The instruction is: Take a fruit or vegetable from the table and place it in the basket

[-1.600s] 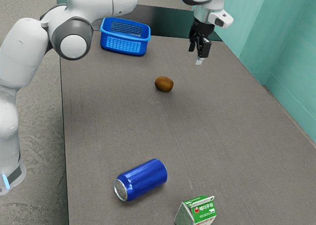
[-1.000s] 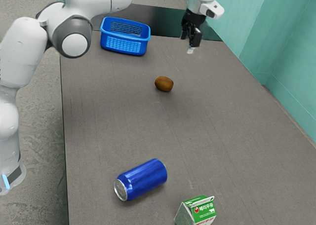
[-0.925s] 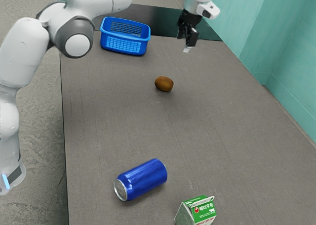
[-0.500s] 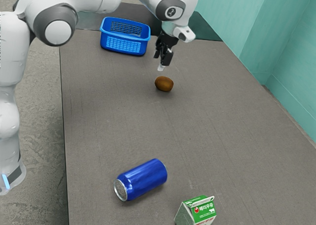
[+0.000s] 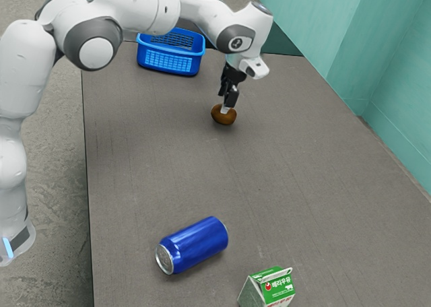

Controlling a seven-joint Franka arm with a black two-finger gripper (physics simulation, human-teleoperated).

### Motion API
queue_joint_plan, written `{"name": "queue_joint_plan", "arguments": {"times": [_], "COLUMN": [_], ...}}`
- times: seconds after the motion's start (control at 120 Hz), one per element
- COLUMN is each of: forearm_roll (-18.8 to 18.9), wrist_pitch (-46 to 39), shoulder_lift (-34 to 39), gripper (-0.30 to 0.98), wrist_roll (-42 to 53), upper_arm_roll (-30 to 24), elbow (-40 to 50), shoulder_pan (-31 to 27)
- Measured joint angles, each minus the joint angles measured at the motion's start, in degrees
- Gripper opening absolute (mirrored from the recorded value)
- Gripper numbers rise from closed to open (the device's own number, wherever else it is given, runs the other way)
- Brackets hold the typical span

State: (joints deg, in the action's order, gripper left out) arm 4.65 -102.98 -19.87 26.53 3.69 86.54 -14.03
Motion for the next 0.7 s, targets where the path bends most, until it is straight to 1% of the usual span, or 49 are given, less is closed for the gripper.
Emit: {"name": "queue_joint_plan", "arguments": {"times": [0.225,0.7], "forearm_roll": [-0.15,-0.93], "wrist_pitch": [-1.25,-3.62], "shoulder_lift": [-1.18,-3.18], "gripper": [0.69,0.69], "wrist_roll": [3.56,7.88], "upper_arm_roll": [0.00,-0.08], "elbow": [1.70,1.44], "shoulder_pan": [-0.37,-0.38]}}
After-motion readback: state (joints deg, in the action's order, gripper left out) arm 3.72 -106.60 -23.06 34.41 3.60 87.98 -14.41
